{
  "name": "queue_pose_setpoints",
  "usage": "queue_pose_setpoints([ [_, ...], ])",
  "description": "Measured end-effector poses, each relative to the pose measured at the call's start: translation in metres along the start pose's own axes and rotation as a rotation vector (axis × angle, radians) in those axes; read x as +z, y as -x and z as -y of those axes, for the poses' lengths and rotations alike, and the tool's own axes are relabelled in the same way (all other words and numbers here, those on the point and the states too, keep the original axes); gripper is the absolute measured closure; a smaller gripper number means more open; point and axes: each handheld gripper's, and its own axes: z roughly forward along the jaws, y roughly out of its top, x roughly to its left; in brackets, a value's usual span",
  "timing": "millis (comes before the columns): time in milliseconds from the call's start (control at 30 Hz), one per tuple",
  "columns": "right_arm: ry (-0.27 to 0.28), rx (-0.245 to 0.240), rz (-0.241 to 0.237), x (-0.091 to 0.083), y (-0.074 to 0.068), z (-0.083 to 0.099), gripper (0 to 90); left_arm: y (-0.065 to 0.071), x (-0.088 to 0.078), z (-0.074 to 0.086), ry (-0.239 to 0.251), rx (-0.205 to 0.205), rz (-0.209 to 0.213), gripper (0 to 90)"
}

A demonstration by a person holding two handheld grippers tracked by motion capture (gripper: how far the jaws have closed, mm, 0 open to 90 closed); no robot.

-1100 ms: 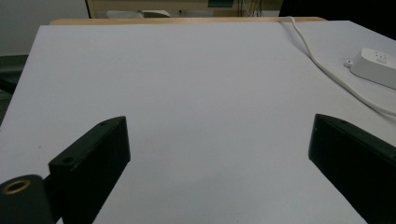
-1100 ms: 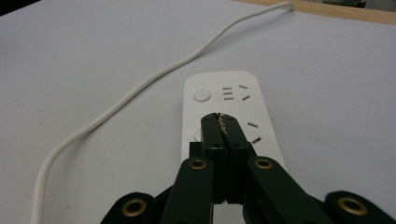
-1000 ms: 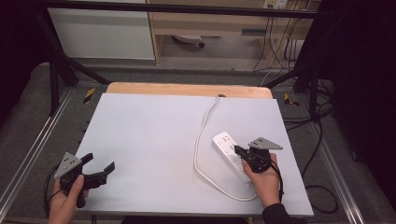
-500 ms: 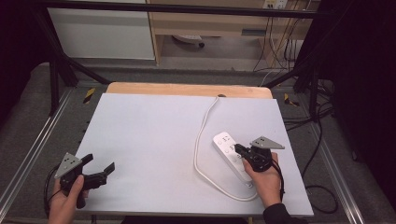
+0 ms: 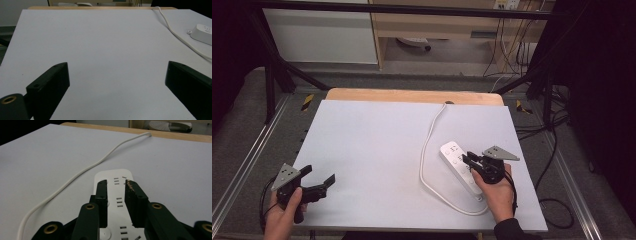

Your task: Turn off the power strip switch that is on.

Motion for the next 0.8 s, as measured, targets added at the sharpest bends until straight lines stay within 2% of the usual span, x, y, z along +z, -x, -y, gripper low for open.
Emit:
queue_pose_setpoints([
  [200,0.025,0.004,0.002,-0.0010,-0.0006,-0.0007,63.5,0.0001,-0.0002,0.0000,0.002,-0.001,0.001,5.3],
  [300,0.009,0.015,0.007,-0.0019,-0.0007,-0.0028,55.5,-0.0001,-0.0007,-0.0004,0.007,0.000,-0.001,5.3],
  [500,0.015,0.031,0.009,-0.0036,-0.0031,-0.0071,42.1,-0.0004,-0.0018,-0.0005,0.007,0.002,0.001,5.3],
  [667,0.008,0.010,0.025,-0.0019,-0.0053,-0.0083,29.7,0.0000,-0.0023,-0.0007,0.012,-0.001,0.003,5.3],
  [800,0.010,0.014,0.032,-0.0012,-0.0051,-0.0083,21.4,0.0001,-0.0028,-0.0008,0.012,0.004,0.004,5.3],
])
